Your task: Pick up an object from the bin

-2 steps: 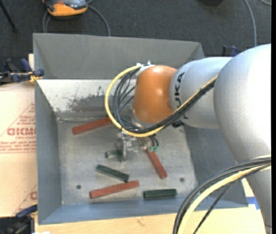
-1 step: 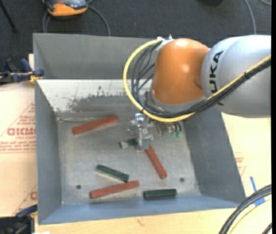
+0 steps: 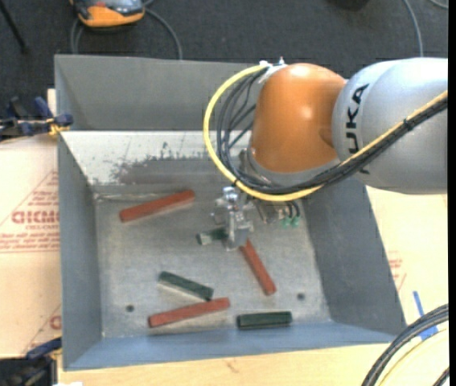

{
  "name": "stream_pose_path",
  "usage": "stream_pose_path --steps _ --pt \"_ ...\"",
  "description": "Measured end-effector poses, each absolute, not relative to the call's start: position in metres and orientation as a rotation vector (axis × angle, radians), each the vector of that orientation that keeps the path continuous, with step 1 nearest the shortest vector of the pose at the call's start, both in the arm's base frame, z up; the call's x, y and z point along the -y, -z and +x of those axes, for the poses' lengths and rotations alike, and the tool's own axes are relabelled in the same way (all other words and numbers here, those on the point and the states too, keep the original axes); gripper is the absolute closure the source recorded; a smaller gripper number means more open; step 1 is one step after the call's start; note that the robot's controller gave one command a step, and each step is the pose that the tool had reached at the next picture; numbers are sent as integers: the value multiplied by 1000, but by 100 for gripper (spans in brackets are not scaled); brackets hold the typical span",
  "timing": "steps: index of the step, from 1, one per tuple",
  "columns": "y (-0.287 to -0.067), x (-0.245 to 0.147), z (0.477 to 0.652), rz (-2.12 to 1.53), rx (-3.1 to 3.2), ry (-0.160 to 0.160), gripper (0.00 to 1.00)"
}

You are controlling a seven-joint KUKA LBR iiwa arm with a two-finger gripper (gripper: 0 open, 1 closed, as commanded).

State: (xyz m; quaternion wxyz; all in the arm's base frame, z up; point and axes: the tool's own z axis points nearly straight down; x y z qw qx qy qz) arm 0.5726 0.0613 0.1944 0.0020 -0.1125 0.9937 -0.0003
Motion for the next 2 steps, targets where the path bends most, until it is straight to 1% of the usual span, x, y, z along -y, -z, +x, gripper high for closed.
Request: stream_pose_path --steps 1,2 --pt "-185 -53 591 -783 -3036 1 100" --pt "-185 -54 591 -780 -3037 -1 100"
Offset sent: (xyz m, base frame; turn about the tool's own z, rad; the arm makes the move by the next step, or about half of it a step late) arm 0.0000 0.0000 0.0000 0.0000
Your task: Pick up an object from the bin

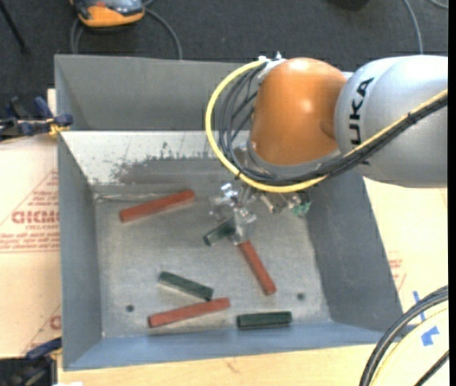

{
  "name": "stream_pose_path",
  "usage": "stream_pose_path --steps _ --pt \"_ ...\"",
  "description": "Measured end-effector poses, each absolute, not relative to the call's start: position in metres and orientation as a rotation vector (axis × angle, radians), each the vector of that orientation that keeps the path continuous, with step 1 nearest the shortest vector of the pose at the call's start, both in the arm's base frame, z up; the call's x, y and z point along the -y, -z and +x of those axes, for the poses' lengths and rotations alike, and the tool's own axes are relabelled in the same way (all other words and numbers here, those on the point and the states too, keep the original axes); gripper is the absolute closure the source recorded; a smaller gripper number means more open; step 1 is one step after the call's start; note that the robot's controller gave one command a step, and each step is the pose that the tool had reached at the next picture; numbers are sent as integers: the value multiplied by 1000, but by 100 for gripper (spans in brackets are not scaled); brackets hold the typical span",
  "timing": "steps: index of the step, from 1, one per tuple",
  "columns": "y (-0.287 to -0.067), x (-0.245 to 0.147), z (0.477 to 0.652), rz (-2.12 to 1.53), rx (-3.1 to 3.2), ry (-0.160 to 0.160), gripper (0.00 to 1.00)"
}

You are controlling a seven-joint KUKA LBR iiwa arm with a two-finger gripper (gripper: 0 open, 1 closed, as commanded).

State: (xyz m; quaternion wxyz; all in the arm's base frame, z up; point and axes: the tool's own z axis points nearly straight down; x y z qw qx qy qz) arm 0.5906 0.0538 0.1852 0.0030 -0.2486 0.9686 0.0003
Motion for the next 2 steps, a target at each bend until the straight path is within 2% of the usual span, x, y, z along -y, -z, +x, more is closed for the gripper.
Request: stream_pose_path --steps 2 --pt "-185 -54 591 -775 -3038 -3 100"
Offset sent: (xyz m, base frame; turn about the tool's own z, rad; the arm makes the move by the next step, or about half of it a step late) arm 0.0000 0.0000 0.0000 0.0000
